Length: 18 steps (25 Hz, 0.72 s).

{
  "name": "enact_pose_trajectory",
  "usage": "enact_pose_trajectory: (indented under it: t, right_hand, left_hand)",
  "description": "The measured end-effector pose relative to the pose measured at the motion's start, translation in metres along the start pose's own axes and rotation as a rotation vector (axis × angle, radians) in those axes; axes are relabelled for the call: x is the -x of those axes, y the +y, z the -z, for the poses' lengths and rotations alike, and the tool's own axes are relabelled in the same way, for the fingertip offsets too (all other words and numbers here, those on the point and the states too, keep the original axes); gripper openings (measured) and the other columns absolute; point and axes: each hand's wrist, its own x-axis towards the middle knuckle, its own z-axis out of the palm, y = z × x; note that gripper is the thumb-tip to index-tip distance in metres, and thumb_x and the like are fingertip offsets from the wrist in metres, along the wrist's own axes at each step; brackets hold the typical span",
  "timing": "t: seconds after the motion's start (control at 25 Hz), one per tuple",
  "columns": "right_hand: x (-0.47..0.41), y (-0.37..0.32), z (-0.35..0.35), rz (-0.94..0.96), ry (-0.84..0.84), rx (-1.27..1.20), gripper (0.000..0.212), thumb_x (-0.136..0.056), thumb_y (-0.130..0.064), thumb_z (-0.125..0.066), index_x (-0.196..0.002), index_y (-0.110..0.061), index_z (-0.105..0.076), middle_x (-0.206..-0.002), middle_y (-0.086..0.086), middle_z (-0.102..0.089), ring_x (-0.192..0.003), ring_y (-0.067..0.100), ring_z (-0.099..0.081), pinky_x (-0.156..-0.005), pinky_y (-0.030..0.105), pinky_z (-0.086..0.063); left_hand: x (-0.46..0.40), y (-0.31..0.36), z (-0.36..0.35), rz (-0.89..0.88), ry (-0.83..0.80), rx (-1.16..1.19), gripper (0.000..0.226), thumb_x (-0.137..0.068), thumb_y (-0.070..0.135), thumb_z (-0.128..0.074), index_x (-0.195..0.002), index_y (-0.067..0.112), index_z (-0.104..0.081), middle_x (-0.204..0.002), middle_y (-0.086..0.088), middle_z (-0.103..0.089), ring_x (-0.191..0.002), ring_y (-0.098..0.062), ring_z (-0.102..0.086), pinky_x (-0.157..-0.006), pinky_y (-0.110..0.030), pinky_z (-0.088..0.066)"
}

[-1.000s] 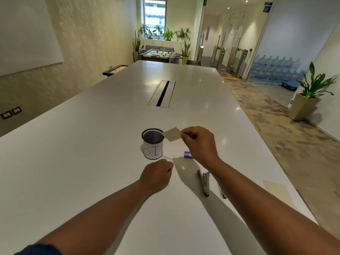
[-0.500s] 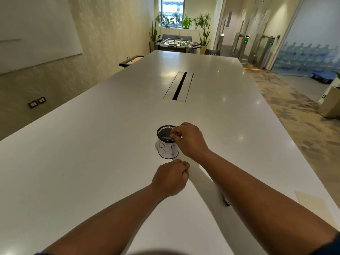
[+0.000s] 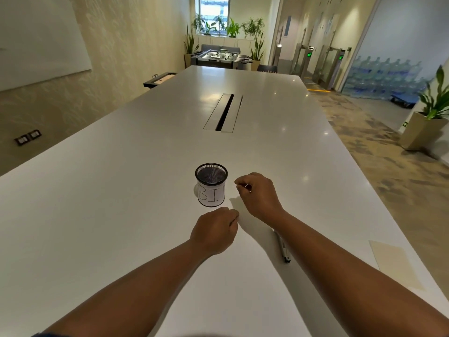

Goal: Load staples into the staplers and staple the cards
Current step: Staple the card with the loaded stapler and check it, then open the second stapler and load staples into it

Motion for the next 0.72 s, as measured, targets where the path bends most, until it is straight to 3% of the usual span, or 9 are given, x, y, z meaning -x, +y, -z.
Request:
enact_pose_trajectory:
  t: [0.12, 0.2, 0.36, 0.48, 0.6, 0.72]
  right_hand:
    - [0.017, 0.012, 0.015, -0.057, 0.022, 0.018, 0.023, -0.094, -0.007, -0.062, -0.113, -0.013, -0.075, -0.106, 0.003, -0.069, -0.084, 0.011, -0.058, -0.081, 0.024, -0.045]
    - [0.032, 0.021, 0.027, -0.122, 0.028, 0.049, 0.026, -0.092, -0.010, -0.063, -0.116, -0.013, -0.072, -0.109, 0.004, -0.067, -0.088, 0.016, -0.062, -0.084, 0.029, -0.048]
    - [0.079, 0.038, 0.041, -0.294, 0.040, 0.094, 0.041, -0.087, -0.018, -0.067, -0.128, -0.013, -0.064, -0.121, 0.007, -0.064, -0.109, 0.027, -0.062, -0.093, 0.039, -0.049]
    - [0.118, 0.041, 0.036, -0.343, 0.046, 0.118, 0.054, -0.086, -0.018, -0.068, -0.138, -0.011, -0.056, -0.133, 0.007, -0.060, -0.123, 0.027, -0.056, -0.108, 0.043, -0.040]
    - [0.144, 0.040, 0.025, -0.347, 0.091, 0.063, 0.059, -0.084, -0.015, -0.066, -0.141, -0.010, -0.051, -0.135, 0.002, -0.057, -0.127, 0.021, -0.050, -0.119, 0.047, -0.026]
    - [0.152, 0.042, 0.017, -0.348, 0.099, 0.033, 0.056, -0.086, -0.014, -0.065, -0.140, -0.012, -0.049, -0.141, 0.000, -0.053, -0.132, 0.020, -0.047, -0.117, 0.042, -0.032]
  left_hand:
    - [0.000, 0.004, 0.003, -0.036, -0.015, -0.045, 0.022, -0.098, 0.027, -0.039, -0.079, 0.020, -0.047, -0.069, -0.001, -0.049, -0.062, -0.021, -0.049, -0.058, -0.038, -0.044]
    - [0.001, 0.005, 0.004, -0.038, -0.031, -0.066, 0.019, -0.096, 0.025, -0.039, -0.080, 0.018, -0.048, -0.069, -0.002, -0.049, -0.063, -0.022, -0.051, -0.058, -0.039, -0.044]
    - [0.001, 0.013, 0.001, -0.006, -0.044, -0.090, 0.018, -0.095, 0.017, -0.040, -0.077, 0.016, -0.045, -0.066, -0.002, -0.044, -0.060, -0.023, -0.051, -0.054, -0.036, -0.037]
    - [0.003, 0.024, -0.006, 0.039, -0.024, -0.044, 0.019, -0.093, 0.013, -0.040, -0.074, 0.017, -0.043, -0.066, 0.001, -0.044, -0.062, -0.022, -0.051, -0.054, -0.034, -0.034]
    - [0.007, 0.035, -0.015, 0.052, -0.009, 0.039, 0.021, -0.095, 0.018, -0.042, -0.087, 0.019, -0.061, -0.083, 0.000, -0.065, -0.077, -0.021, -0.063, -0.067, -0.040, -0.052]
    - [0.012, 0.051, -0.022, 0.037, 0.002, 0.108, 0.027, -0.099, 0.027, -0.044, -0.112, 0.023, -0.067, -0.107, 0.003, -0.071, -0.094, -0.019, -0.068, -0.080, -0.036, -0.056]
